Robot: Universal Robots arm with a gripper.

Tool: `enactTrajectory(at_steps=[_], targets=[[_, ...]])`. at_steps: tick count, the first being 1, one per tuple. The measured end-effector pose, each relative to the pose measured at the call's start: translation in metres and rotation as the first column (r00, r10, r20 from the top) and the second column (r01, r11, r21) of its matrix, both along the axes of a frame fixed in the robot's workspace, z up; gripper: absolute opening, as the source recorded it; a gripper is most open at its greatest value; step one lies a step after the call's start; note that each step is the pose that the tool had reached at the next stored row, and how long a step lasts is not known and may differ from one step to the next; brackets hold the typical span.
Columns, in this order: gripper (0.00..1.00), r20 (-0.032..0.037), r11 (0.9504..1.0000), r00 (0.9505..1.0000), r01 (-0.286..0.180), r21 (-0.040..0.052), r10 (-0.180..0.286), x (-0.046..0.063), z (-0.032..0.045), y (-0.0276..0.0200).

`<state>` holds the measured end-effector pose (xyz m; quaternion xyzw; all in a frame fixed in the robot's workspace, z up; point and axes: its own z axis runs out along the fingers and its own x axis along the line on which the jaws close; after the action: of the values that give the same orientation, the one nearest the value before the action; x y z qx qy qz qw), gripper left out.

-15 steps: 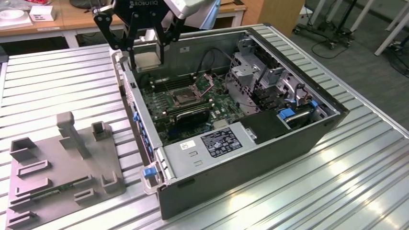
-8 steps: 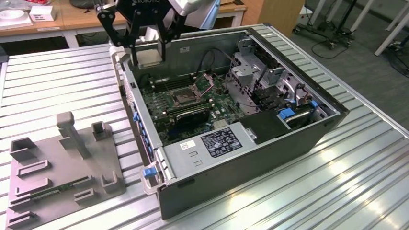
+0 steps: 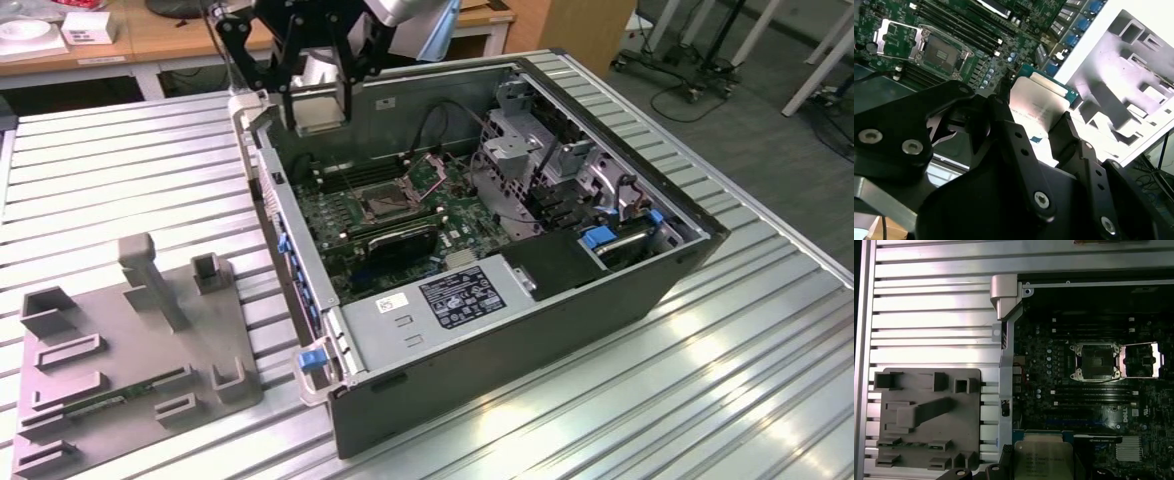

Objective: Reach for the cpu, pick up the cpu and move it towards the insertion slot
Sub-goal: 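Pick up the cpu and move it towards the insertion slot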

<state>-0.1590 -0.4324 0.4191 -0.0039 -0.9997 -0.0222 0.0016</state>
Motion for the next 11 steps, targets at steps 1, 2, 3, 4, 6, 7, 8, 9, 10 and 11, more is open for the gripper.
enactTrajectory(at_steps=[1, 2, 3, 4, 6, 7, 8, 9, 10, 11], targets=[[0.55, 0.0000, 1.0000, 1.0000, 0.000, -0.0001, 0.000, 0.001, 0.0000, 0.0006], [0.55, 0.0001, 1.0000, 1.0000, 0.000, 0.0000, 0.000, 0.003, -0.0001, 0.0011], [0.55, 0.0000, 1.0000, 1.0000, 0.000, 0.0000, 0.000, 0.004, -0.0001, 0.0015], [0.55, 0.0000, 1.0000, 1.0000, 0.000, 0.0000, 0.000, 0.005, -0.0001, 0.0018], [0.55, 0.0000, 1.0000, 1.0000, 0.000, 0.0000, 0.000, 0.008, -0.0001, 0.0024], [0.55, 0.0001, 1.0000, 1.0000, 0.000, 0.0001, 0.000, 0.009, -0.0001, 0.0026], [0.55, 0.0001, 1.0000, 1.0000, 0.000, 0.0001, 0.000, 0.010, -0.0001, 0.0029], [0.55, 0.0001, 1.0000, 1.0000, 0.000, 0.0000, 0.000, 0.011, -0.0001, 0.0031], [0.55, 0.0000, 1.0000, 1.0000, 0.000, 0.0000, 0.000, 0.013, 0.0000, 0.0034], [0.55, 0.0000, 1.0000, 1.0000, 0.000, 0.0000, 0.000, 0.014, -0.0001, 0.0036]])
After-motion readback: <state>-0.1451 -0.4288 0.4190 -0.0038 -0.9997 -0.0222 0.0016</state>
